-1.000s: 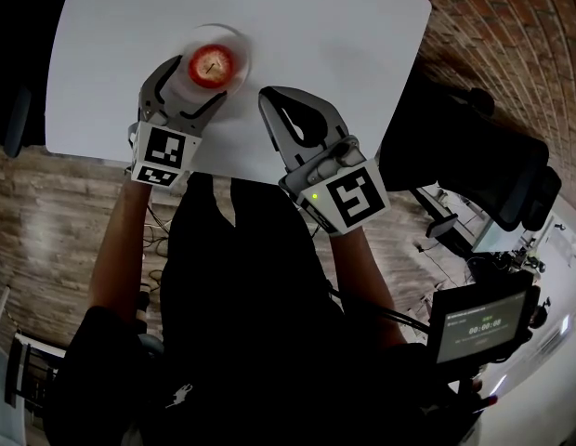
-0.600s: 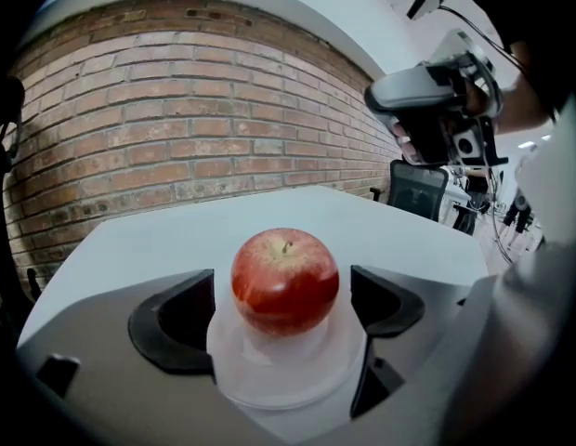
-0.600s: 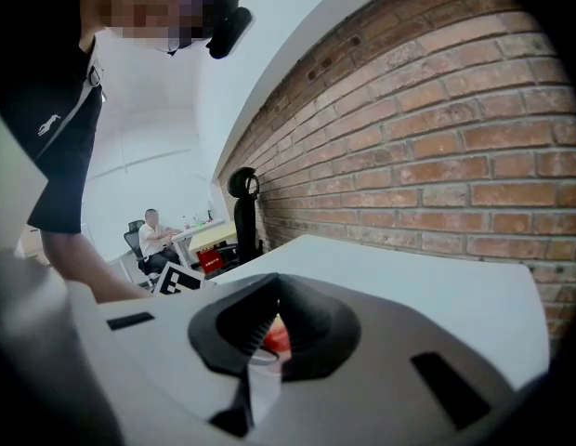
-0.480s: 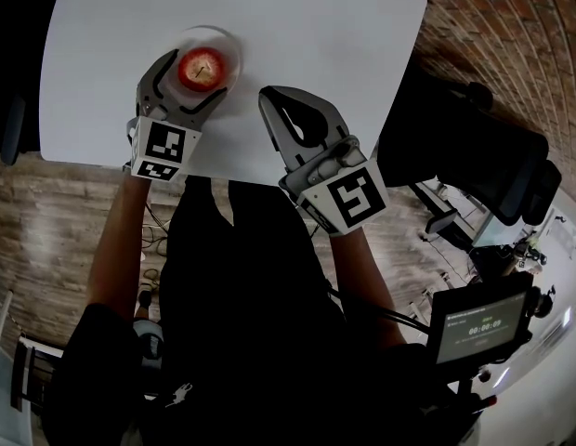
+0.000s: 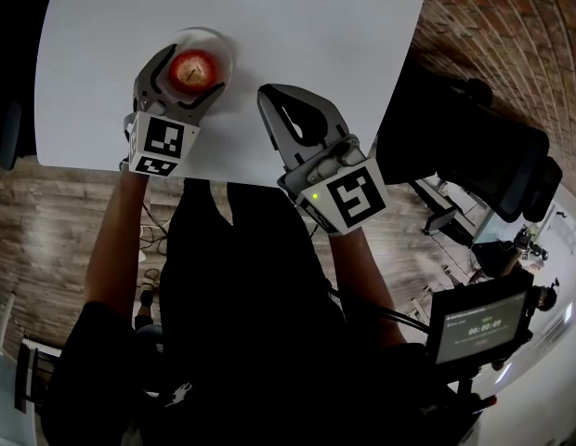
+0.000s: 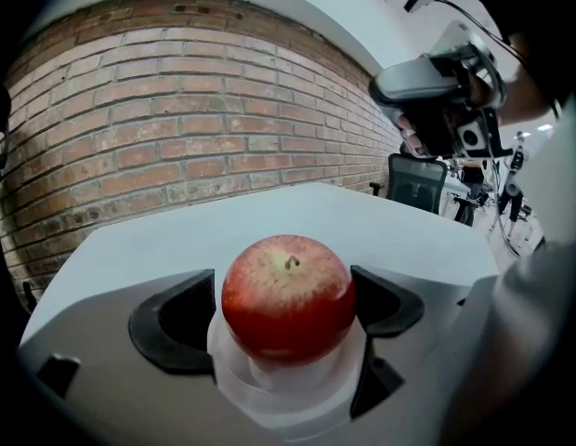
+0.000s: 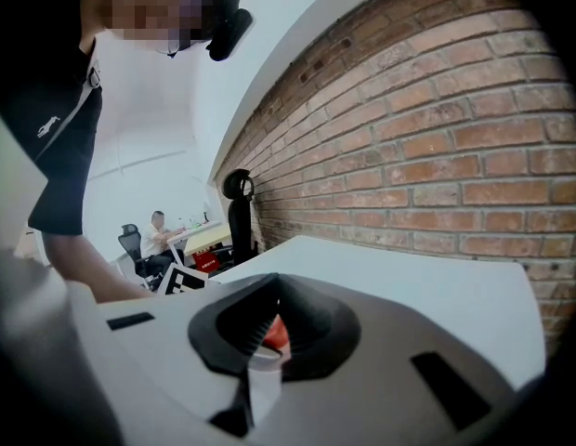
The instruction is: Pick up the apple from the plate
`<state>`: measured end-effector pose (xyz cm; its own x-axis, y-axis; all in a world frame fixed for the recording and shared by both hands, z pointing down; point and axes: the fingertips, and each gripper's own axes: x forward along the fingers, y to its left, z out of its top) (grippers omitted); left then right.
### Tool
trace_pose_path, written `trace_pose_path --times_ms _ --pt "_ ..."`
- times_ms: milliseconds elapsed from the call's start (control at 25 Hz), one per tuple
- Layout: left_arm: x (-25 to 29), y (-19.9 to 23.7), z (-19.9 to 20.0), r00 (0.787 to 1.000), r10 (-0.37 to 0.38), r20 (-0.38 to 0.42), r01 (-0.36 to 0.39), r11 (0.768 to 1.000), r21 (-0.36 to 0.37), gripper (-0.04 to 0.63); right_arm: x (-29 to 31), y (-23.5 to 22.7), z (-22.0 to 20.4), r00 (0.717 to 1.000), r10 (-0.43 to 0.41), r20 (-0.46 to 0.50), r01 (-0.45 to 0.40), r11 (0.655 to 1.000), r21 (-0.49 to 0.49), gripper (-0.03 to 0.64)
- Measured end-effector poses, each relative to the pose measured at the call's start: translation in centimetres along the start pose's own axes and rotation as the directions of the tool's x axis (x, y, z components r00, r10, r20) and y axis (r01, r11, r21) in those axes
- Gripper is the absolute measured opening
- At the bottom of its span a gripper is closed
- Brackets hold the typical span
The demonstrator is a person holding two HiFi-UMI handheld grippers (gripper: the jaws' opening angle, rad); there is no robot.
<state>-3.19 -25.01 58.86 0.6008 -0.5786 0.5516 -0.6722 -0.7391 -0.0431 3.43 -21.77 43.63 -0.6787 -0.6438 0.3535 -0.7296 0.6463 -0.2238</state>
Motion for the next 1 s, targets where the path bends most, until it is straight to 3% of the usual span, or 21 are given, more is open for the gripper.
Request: trace_pose_path --times_ms 280,1000 --pt "0.2 -0.1 0.3 1.000 -0.016 0.004 0.016 1.000 -0.017 0.416 -0.2 0.0 0.3 1.000 0.004 0.014 -0.004 1.000 0.001 0.003" --pt "-0.5 -0.3 3.7 0.999 -0.013 0.050 0.013 1.000 -0.001 0.413 -1.2 -0.8 1.6 0.998 -0.010 0.065 0.011 1.000 -0.021 0.003"
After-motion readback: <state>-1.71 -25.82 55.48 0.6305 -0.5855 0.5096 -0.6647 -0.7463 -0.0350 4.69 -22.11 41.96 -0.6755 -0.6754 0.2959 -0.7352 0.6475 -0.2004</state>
